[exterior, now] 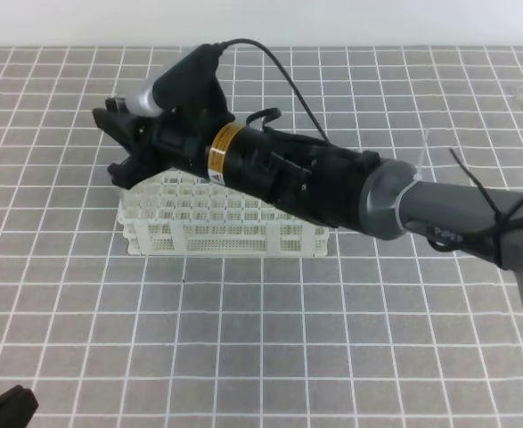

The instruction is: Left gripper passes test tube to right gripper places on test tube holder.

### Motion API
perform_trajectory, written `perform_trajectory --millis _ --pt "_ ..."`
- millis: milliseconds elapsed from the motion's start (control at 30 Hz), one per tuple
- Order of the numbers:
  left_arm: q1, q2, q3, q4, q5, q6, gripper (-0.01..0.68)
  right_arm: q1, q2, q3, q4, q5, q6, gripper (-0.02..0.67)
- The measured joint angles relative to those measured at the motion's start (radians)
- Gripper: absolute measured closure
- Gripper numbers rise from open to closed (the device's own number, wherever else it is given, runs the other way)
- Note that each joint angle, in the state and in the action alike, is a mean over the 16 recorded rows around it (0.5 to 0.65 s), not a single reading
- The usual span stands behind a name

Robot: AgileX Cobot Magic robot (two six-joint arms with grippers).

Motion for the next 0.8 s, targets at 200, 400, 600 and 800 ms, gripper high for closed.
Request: perform_trajectory --millis 200,400,600,800 --pt "0.000 0.000 0.002 0.000 -0.002 0.000 0.673 0.005 0.011 -0.003 0.000 0.001 0.000 0.561" --pt "0.000 0.000 0.002 0.000 0.001 0.000 0.673 0.007 0.022 -0.006 0.001 0.002 0.001 0.561" --pt "0.000 0.000 0.002 0.000 0.005 0.000 0.673 0.007 0.031 -0.009 0.002 0.000 0.001 0.561" --pt "0.000 0.000 -0.001 0.000 0.009 0.000 0.673 0.007 0.043 -0.017 0.002 -0.003 -0.001 0.561"
